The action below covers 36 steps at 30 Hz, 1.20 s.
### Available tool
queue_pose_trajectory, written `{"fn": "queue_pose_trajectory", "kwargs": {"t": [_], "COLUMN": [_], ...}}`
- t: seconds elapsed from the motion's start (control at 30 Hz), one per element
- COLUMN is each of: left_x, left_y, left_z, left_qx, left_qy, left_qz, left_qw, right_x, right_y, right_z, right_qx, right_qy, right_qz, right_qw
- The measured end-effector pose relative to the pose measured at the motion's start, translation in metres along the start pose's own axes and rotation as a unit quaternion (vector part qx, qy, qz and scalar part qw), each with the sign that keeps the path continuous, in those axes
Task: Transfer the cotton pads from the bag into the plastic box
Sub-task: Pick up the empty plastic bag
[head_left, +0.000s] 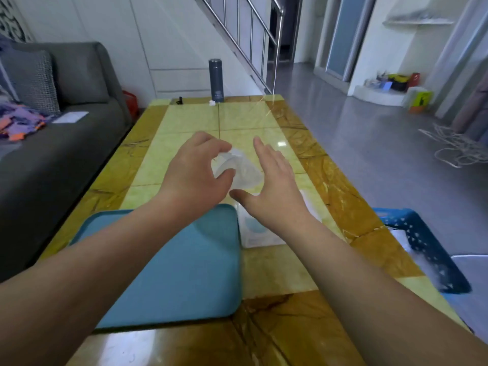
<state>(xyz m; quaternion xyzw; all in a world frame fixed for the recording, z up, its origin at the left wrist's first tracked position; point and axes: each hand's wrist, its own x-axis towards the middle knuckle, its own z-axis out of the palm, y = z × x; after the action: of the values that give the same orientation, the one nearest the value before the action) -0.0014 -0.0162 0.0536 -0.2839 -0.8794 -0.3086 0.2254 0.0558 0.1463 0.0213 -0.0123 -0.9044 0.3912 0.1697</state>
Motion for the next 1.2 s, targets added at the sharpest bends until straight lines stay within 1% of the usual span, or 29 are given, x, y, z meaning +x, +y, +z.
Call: {"fn": "queue_pose_trajectory", "kwargs": {"t": [0.1, 0.13, 0.2, 0.27, 0.33, 0.4, 0.47, 0.53, 0.63, 0.7, 0.8, 0.93, 1.03, 1.17, 1.2], "left_x": [-0.002, -0.004, -0.011, -0.017, -0.022, -0.03, -0.035, -0.051, -0.07, -0.081, -0.101, -0.116, -0.116, -0.111, -0.11], "left_y": [0.052, 0.069, 0.104, 0.133, 0.16, 0.194, 0.222, 0.261, 0.299, 0.315, 0.332, 0.337, 0.33, 0.319, 0.315], "left_z": [-0.013, -0.016, -0.017, -0.011, 0.001, 0.017, 0.03, 0.05, 0.083, 0.11, 0.153, 0.198, 0.205, 0.202, 0.2], "left_qx": [-0.045, -0.061, -0.091, -0.11, -0.11, -0.108, -0.132, -0.173, -0.219, -0.235, -0.237, -0.224, -0.208, -0.24, -0.245], "left_qy": [-0.005, -0.008, -0.029, -0.059, -0.079, -0.08, -0.09, -0.134, -0.187, -0.219, -0.288, -0.367, -0.367, -0.341, -0.34], "left_qz": [0.019, 0.022, 0.032, 0.037, 0.044, 0.062, 0.055, 0.049, 0.049, 0.04, 0.026, 0.002, -0.03, -0.072, -0.081], "left_qw": [0.999, 0.998, 0.995, 0.991, 0.99, 0.989, 0.986, 0.974, 0.956, 0.946, 0.927, 0.903, 0.906, 0.906, 0.904], "right_x": [-0.01, -0.017, -0.037, -0.058, -0.079, -0.107, -0.125, -0.153, -0.183, -0.2, -0.224, -0.244, -0.244, -0.244, -0.245], "right_y": [-0.007, -0.009, -0.012, -0.012, -0.013, -0.014, -0.013, -0.001, 0.019, 0.044, 0.097, 0.16, 0.202, 0.241, 0.249], "right_z": [-0.033, -0.047, -0.08, -0.115, -0.15, -0.187, -0.214, -0.247, -0.275, -0.283, -0.284, -0.269, -0.253, -0.228, -0.22], "right_qx": [0.007, 0.004, -0.028, -0.089, -0.153, -0.206, -0.243, -0.268, -0.254, -0.249, -0.238, -0.227, -0.227, -0.205, -0.204], "right_qy": [0.031, 0.045, 0.082, 0.11, 0.122, 0.129, 0.141, 0.148, 0.147, 0.153, 0.165, 0.21, 0.187, 0.181, 0.164], "right_qz": [-0.038, -0.036, -0.011, 0.012, 0.036, 0.06, 0.062, 0.065, 0.106, 0.139, 0.196, 0.252, 0.288, 0.327, 0.345], "right_qw": [0.999, 0.998, 0.996, 0.99, 0.98, 0.968, 0.958, 0.95, 0.95, 0.946, 0.937, 0.917, 0.911, 0.904, 0.901]}}
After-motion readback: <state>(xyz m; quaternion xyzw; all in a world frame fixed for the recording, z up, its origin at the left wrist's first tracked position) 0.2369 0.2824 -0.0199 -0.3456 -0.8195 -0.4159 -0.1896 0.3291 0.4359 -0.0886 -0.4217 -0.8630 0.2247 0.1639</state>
